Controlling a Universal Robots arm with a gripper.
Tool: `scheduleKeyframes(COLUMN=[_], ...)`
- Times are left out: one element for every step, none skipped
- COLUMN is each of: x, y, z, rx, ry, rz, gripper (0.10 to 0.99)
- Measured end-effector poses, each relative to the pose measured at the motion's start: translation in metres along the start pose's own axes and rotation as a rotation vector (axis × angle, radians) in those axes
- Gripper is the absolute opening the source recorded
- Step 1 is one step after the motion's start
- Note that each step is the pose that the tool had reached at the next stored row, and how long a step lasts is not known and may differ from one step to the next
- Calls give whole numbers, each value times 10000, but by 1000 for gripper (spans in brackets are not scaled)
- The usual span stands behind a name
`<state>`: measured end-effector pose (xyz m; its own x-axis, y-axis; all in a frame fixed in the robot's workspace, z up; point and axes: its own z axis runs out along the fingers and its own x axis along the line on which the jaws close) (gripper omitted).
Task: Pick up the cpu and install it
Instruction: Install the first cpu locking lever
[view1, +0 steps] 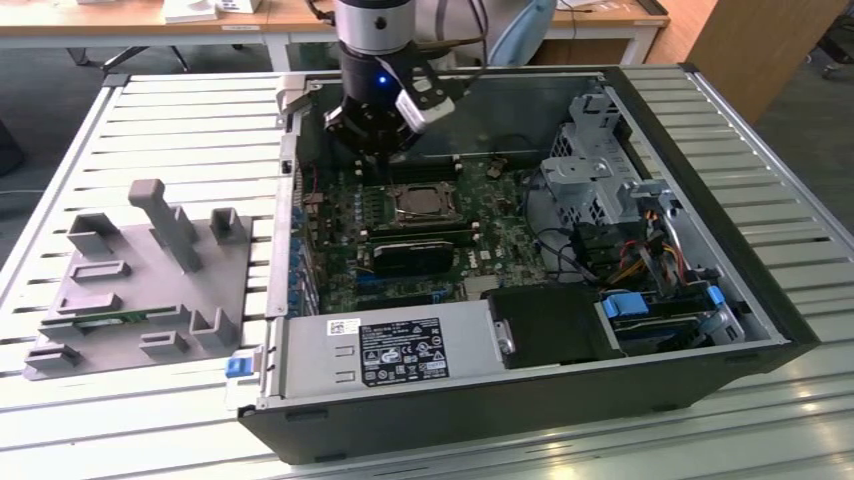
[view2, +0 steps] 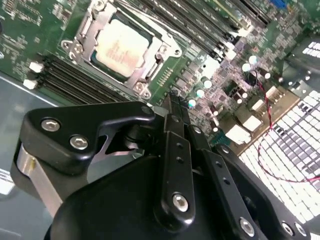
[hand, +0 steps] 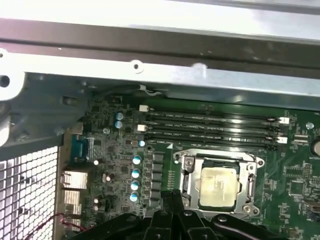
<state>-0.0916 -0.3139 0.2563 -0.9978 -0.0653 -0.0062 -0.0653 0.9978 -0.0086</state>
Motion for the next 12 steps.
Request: scheduleKeyframes(x=[9, 20, 32, 44, 53, 61, 68, 73, 75, 75, 74, 73], y=[2, 6, 14, 28, 52, 75, 99, 121, 142, 158, 167, 170], z=[0, 0, 1, 1, 1, 2, 2, 3, 4, 6, 8, 9], rx=[-2, -3, -5, -4, -6, -6, -6, -7, -8, -8, -7, -7], ry=[0, 1, 1, 3, 2, 1, 2, 1, 1, 1, 1, 1], rz=[0, 0, -1, -1, -1, 0, -1, -1, 0, 1, 0, 0], gripper=[106, 106, 106, 106, 106, 106, 106, 106, 106, 106, 106, 106])
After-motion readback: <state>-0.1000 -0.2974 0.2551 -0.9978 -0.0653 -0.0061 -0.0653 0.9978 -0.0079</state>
